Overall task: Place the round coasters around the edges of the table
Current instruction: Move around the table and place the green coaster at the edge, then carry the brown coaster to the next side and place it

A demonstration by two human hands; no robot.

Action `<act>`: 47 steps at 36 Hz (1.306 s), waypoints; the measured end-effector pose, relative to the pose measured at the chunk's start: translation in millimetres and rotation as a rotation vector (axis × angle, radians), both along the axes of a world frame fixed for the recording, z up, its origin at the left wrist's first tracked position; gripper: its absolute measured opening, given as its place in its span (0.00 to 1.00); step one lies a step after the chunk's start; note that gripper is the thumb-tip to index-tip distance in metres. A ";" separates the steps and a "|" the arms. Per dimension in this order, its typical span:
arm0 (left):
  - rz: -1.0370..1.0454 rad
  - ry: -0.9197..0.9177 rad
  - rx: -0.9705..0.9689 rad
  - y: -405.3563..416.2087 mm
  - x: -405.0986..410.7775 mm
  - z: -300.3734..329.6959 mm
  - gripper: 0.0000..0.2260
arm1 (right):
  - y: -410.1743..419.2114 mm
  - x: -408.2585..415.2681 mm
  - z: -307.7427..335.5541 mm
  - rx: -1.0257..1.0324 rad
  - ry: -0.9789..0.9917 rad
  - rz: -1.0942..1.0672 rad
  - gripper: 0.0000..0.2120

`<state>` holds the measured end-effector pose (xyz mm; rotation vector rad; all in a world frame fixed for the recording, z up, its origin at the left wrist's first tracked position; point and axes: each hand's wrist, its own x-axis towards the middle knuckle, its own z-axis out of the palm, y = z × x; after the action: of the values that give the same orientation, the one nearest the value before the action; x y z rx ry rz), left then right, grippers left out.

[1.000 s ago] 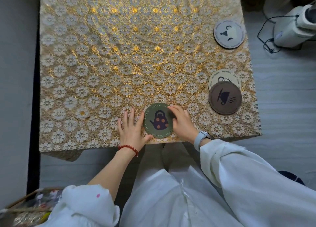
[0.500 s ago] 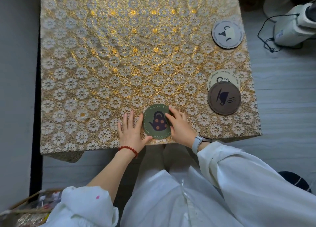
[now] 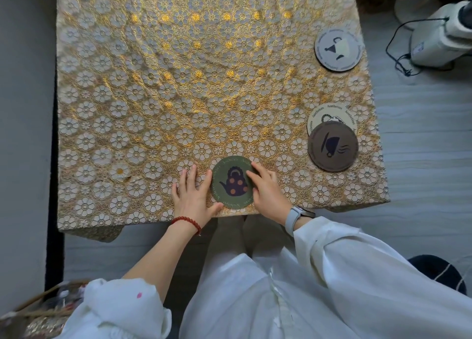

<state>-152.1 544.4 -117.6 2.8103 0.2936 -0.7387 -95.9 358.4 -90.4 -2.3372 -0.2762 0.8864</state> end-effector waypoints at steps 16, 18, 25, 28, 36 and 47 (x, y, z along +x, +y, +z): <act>0.220 -0.062 -0.100 -10.8 22.6 10.2 0.28 | -19.1 18.2 8.3 0.044 0.004 -0.039 0.19; 0.207 -0.087 -0.081 -19.4 34.8 12.5 0.27 | -30.1 26.2 12.2 0.047 -0.029 -0.083 0.18; 0.022 -0.094 -0.101 -65.8 92.0 14.6 0.29 | -91.7 73.5 15.1 -0.198 -0.214 -0.244 0.18; -0.078 -0.070 -0.076 -77.5 103.1 12.0 0.32 | -110.1 86.3 12.5 -0.366 -0.215 -0.312 0.23; -0.178 0.053 0.011 -51.9 95.2 2.5 0.39 | -111.0 77.4 8.1 -0.458 -0.109 -0.336 0.38; -0.044 0.032 -0.081 -49.7 129.9 20.2 0.34 | -85.7 133.0 54.7 -0.341 -0.443 -0.170 0.14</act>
<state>-22.2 494.7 -97.4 2.7391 0.2033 -0.7871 37.1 272.6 -35.7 -2.8139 -0.1060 0.3432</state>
